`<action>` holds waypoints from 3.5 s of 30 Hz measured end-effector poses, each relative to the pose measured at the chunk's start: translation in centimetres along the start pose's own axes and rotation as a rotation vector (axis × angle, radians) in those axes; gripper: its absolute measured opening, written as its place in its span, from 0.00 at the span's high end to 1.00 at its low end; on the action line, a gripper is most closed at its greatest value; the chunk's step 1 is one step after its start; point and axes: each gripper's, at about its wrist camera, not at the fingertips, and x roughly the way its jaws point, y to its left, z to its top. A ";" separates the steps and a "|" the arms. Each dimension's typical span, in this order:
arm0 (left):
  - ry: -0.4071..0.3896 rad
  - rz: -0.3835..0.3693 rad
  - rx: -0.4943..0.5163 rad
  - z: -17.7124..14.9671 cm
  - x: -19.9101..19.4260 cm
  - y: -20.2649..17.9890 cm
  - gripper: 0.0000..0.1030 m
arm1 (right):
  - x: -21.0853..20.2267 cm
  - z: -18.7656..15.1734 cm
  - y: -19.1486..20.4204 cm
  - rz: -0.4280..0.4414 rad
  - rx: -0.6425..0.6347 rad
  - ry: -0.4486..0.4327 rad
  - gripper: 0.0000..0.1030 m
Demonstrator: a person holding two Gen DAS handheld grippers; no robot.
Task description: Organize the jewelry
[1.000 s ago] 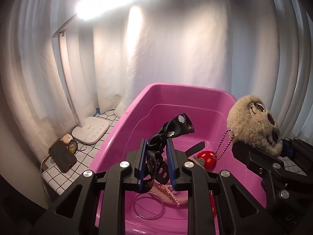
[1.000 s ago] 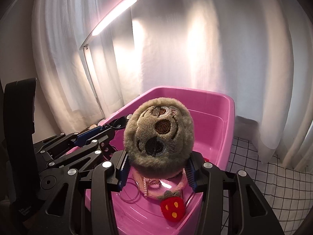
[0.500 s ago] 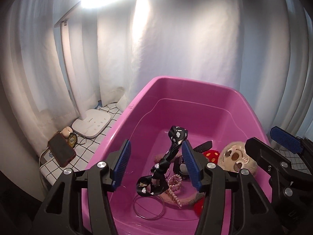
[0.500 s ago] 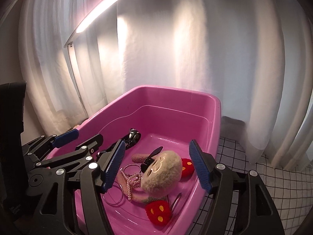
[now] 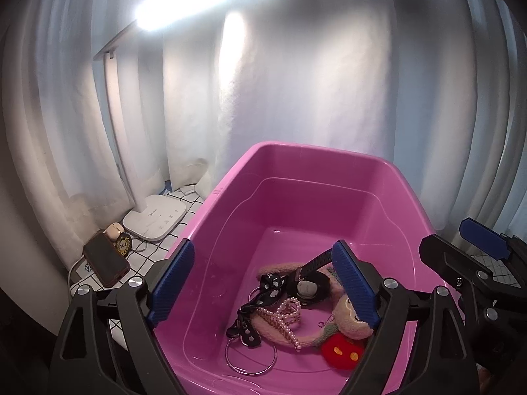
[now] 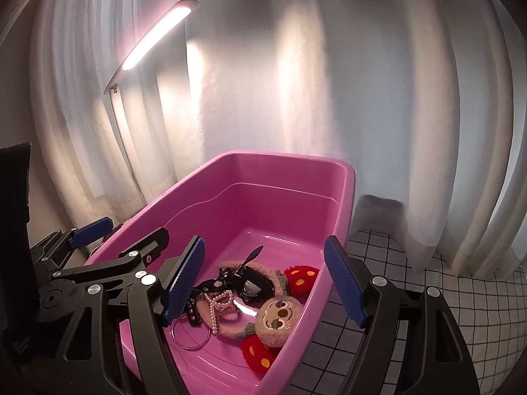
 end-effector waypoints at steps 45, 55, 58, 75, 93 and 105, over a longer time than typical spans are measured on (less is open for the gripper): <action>-0.005 0.016 0.020 -1.0 -2.1 -3.5 0.06 | -3.6 -2.4 -4.6 -0.102 0.085 -0.030 0.30; -0.007 0.024 0.030 -1.0 -2.4 -3.8 0.06 | -3.8 -2.5 -4.6 -0.103 0.081 -0.032 0.30; -0.008 0.023 0.030 -1.0 -2.4 -3.7 0.06 | -3.9 -2.6 -4.7 -0.102 0.081 -0.033 0.30; -0.007 0.026 0.034 -0.9 -2.8 -3.9 0.06 | -4.4 -2.6 -5.2 -0.098 0.084 -0.040 0.30; -0.012 0.033 0.034 -0.8 -3.0 -4.2 0.06 | -4.6 -2.7 -5.5 -0.093 0.090 -0.040 0.30; -0.011 0.030 0.032 -0.9 -2.9 -4.2 0.06 | -4.7 -2.7 -5.6 -0.095 0.094 -0.038 0.30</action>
